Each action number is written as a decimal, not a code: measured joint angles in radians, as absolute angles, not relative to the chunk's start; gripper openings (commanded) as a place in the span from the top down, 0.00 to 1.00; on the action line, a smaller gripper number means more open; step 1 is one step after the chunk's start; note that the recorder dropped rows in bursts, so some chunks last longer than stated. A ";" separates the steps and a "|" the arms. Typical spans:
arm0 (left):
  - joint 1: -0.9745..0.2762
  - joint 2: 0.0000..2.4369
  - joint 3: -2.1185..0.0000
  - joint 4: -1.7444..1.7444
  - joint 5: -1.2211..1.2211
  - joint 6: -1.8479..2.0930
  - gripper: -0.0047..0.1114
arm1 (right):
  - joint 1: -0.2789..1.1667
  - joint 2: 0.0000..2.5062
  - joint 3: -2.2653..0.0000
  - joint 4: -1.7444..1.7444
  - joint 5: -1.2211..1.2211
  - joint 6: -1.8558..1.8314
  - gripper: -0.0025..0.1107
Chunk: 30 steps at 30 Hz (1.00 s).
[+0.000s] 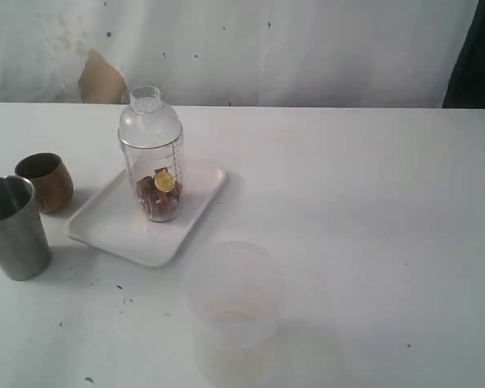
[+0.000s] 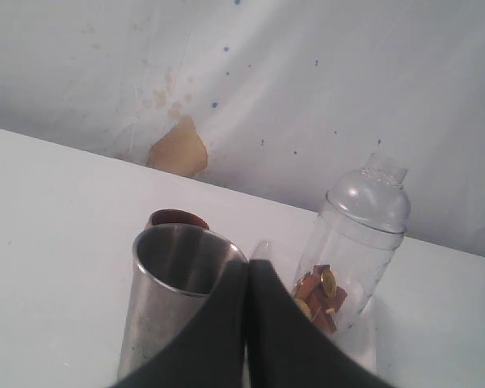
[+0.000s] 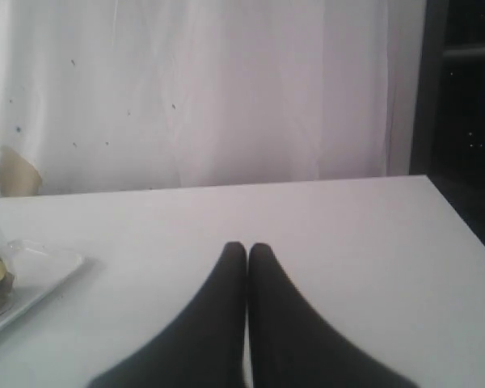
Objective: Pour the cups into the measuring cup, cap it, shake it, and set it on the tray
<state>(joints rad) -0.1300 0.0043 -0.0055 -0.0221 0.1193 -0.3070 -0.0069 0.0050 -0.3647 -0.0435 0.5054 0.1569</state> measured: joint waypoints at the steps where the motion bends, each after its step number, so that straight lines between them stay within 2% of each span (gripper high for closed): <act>1: -0.130 0.004 -0.006 -0.022 0.119 -0.307 0.96 | -0.007 0.005 -0.342 -0.044 0.499 0.157 0.98; 5: -0.130 0.004 -0.006 -0.022 0.119 -0.307 0.96 | -0.009 0.005 -0.241 -0.044 0.464 0.157 0.98; 13: -0.130 0.004 -0.006 -0.022 0.119 -0.307 0.96 | -0.009 0.005 -0.018 -0.044 0.234 0.157 0.98; 22: -0.130 0.004 -0.006 -0.022 0.119 -0.307 0.96 | -0.009 0.005 -0.007 -0.061 0.211 0.157 0.98; 30: -0.130 0.004 -0.006 -0.022 0.119 -0.307 0.96 | -0.009 0.005 -0.007 -0.068 0.288 0.157 0.98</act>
<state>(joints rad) -0.1300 0.0043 -0.0055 -0.0221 0.1193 -0.3070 -0.0087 0.0050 -0.0070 -0.0682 0.2879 0.1569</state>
